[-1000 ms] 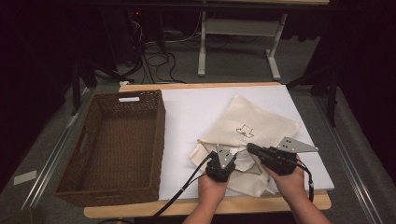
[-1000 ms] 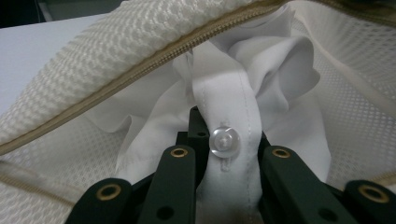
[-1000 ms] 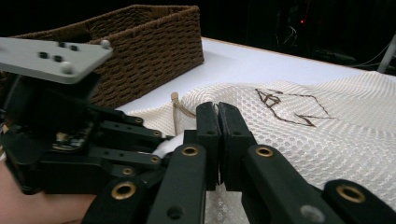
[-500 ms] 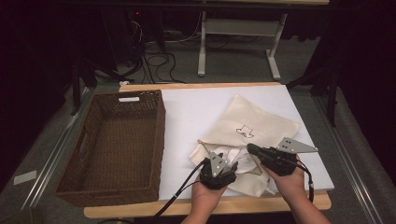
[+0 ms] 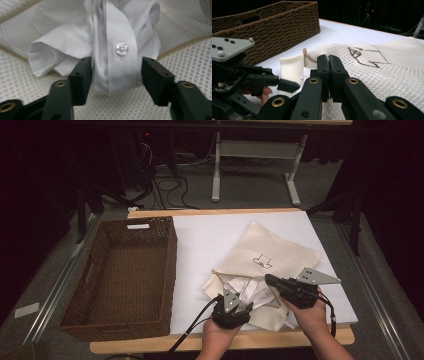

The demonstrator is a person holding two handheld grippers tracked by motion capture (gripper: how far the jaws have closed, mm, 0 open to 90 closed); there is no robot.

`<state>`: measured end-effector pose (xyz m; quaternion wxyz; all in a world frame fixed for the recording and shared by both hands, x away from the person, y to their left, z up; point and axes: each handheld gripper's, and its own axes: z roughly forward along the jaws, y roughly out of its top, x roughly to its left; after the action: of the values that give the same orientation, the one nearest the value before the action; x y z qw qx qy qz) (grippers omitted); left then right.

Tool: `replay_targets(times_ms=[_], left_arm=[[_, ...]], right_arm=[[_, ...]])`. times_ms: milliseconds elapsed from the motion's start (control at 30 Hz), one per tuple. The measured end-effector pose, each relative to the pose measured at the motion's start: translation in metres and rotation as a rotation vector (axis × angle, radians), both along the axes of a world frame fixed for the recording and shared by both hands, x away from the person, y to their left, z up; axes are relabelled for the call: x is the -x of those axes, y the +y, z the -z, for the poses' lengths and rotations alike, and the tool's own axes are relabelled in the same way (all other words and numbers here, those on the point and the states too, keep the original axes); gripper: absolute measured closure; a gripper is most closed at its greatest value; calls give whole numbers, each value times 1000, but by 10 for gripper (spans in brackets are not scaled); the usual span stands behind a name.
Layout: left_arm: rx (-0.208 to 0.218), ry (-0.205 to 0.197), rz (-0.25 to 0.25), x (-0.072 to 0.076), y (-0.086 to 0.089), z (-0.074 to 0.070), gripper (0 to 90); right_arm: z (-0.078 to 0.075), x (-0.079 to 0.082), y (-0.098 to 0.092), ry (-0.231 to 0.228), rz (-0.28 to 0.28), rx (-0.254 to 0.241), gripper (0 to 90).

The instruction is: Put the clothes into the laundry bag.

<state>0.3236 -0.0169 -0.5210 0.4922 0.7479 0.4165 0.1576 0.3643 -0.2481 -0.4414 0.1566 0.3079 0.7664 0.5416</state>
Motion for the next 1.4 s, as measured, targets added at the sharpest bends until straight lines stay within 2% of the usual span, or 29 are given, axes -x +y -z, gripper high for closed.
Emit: replay_targets(times_ms=[100,133,167,233,267,300,367,400,433,533,700,800,1067,1400], left_arm=[[-12,13,9,-1,-2,3,459],[-15,18,11,-1,-3,3,498],[-16,16,9,-1,-3,3,498],[-20,21,13,-1,-3,3,568],[-22,23,15,-2,-3,3,634],[-23,20,17,-2,-3,3,634],[-25,22,18,-2,-5,3,704],[-35,26,20,-2,-5,3,704],[-45,23,24,-1,-6,3,762],[-46,11,20,-1,-6,1,810],[-44,-17,3,0,-6,-3,829],[-44,-48,-16,-1,-5,-7,831],[-15,-67,-34,-5,-5,-16,832],[-20,-93,-53,-8,-8,-18,833]], right_arm=[[0,0,-1,-4,0,-2,892],[-1,-1,-2,-5,0,-3,892],[-1,-1,-2,-5,0,-3,892],[0,-1,-1,-1,2,-3,891],[0,0,-1,-1,-2,0,891],[0,0,-1,-1,-2,0,891],[0,0,0,0,1,3,892],[0,0,0,0,1,3,892],[0,0,0,0,2,3,892],[1,0,0,-1,-2,4,892],[2,0,0,4,-6,3,892],[1,0,0,5,-8,1,892],[0,0,0,7,-7,-3,892],[0,0,-1,4,-9,-3,892]])
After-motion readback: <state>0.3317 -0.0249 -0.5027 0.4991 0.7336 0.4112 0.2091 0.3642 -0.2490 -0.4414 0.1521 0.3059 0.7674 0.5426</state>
